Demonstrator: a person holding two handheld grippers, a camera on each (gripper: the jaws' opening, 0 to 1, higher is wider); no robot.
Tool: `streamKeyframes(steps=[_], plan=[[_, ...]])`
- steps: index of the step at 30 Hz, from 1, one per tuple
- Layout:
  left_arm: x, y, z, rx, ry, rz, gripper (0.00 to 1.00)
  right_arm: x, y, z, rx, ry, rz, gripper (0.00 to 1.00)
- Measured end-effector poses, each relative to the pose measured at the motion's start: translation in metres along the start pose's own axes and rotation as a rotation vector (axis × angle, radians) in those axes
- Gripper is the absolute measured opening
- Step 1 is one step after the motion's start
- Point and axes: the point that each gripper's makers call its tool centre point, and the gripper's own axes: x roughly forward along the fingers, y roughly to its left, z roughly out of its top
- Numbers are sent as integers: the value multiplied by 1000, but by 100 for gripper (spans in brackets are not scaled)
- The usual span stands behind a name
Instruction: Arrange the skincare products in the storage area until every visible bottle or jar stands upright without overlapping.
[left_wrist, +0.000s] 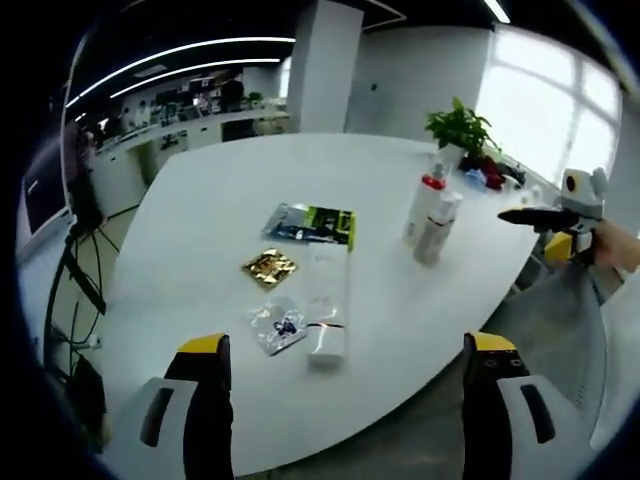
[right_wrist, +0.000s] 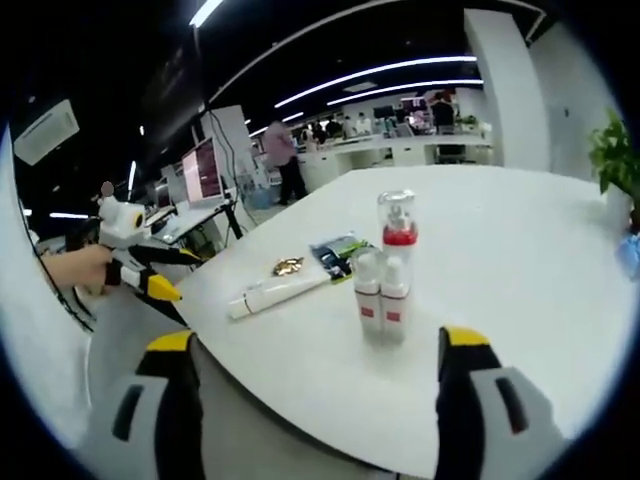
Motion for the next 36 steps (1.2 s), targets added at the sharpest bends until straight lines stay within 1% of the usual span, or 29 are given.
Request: streamKeyframes(steps=[6,11,12,15,19,26,31,35,36], plan=[[2,0,-1,4,11,-1,93,-1,-2,1,7,-6,-4,100],[9,-6,-3,18,41,-22,93,-4,-3,-1,8,-1,-11,99],[10,-8,-5,16,53,-32,93,-5,-3,-2,11,-1,-13,99],[18,-13,-14,23,117,-49,93,-6,-7,-2,18,-2,-25,99],[28,-12,-19,22,168,-43,92,-9,-12,0,17,-8,-40,98],[40,-8,-18,33,226,-33,89,-13,-21,-4,33,-8,-65,98],[45,-3,-14,62,247,-25,87,-13,-22,-6,47,-8,-71,97],[50,1,-15,107,295,-23,84,-12,-23,-10,55,-2,-72,97],[51,3,-17,114,319,-16,83,-12,-23,-10,58,-1,-72,97]])
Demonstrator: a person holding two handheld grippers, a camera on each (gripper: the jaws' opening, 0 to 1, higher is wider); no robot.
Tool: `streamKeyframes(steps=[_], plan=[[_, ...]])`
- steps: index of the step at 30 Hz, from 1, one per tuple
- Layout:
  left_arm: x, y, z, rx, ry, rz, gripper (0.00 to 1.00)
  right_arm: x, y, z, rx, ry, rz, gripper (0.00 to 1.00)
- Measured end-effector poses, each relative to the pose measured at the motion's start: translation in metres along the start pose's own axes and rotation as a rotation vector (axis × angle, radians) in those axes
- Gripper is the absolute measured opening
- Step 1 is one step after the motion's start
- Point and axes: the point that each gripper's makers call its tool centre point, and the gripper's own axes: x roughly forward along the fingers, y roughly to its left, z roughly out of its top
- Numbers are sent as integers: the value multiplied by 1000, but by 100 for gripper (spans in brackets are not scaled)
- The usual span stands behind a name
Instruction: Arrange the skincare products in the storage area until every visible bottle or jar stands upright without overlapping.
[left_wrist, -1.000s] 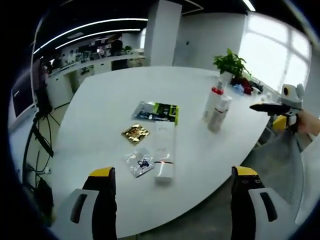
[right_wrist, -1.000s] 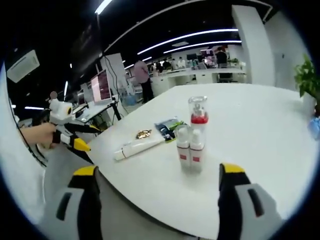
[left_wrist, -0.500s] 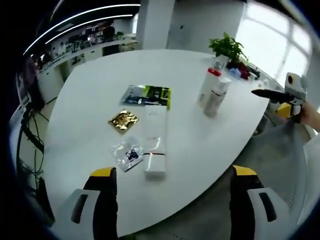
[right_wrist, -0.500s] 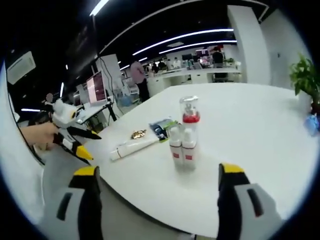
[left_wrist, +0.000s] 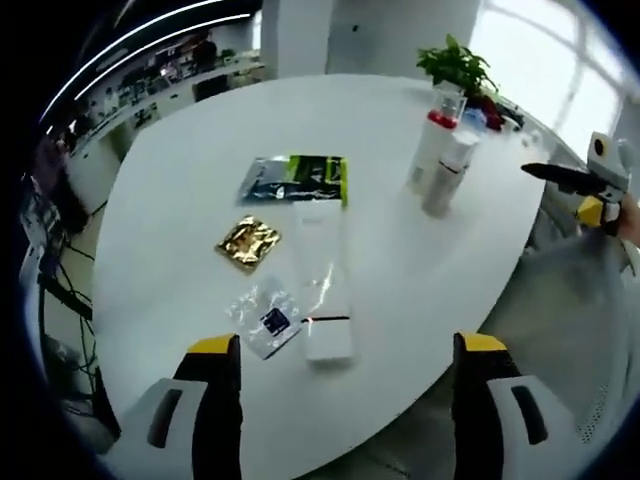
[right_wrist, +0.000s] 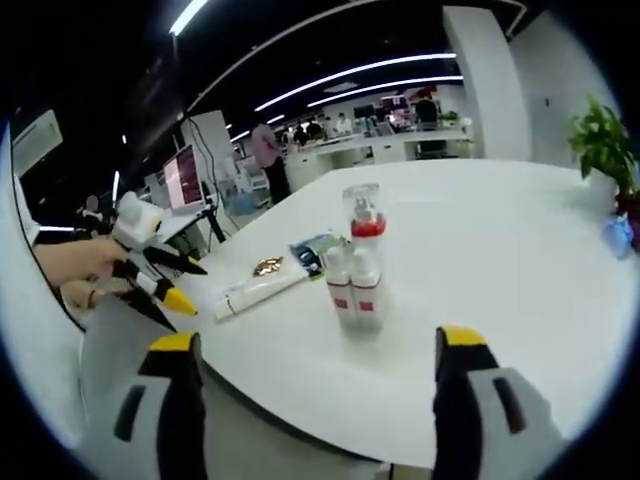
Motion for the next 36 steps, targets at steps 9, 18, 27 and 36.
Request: streamKeyframes(steps=[9,18,27,36], plan=[[20,3,7,-26,71,-15,75,-3,-9,-3,25,-5,-28,96],[40,5,18,-10,124,-37,71,-5,-19,-10,53,3,-63,95],[61,8,29,24,164,-51,66,0,-24,-14,74,17,-76,95],[77,10,37,40,202,-65,61,1,-28,-18,87,29,-89,94]])
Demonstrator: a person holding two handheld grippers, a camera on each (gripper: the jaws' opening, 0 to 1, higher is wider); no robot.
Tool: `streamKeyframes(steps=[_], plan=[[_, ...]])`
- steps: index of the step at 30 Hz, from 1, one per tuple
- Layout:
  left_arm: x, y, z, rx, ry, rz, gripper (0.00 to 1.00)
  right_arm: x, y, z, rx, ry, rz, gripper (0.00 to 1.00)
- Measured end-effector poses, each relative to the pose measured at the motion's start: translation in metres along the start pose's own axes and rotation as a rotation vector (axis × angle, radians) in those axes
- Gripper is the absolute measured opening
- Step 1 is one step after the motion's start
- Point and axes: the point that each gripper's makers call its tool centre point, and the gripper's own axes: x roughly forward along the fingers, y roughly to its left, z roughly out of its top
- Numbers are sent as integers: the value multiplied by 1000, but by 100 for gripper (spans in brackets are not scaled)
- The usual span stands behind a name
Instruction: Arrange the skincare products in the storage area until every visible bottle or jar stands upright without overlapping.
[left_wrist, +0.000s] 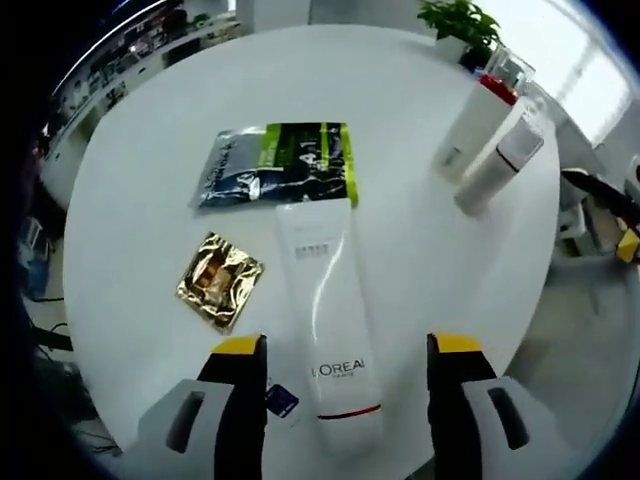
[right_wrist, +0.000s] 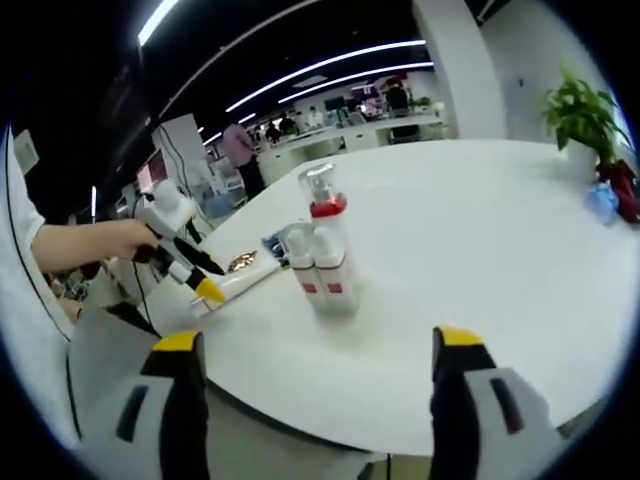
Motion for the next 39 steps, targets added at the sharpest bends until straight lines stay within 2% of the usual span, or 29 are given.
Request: streamKeyframes(steps=[7,26,31,39], plan=[[7,1,13,19,19,-20,52,4,0,0,-2,7,5,93],[30,5,26,20,84,-20,43,-1,-3,-6,15,17,-13,92],[33,9,31,34,62,-3,32,-3,-5,-5,12,17,-21,92],[32,6,34,49,33,-4,31,-4,-2,0,-1,11,-24,91]])
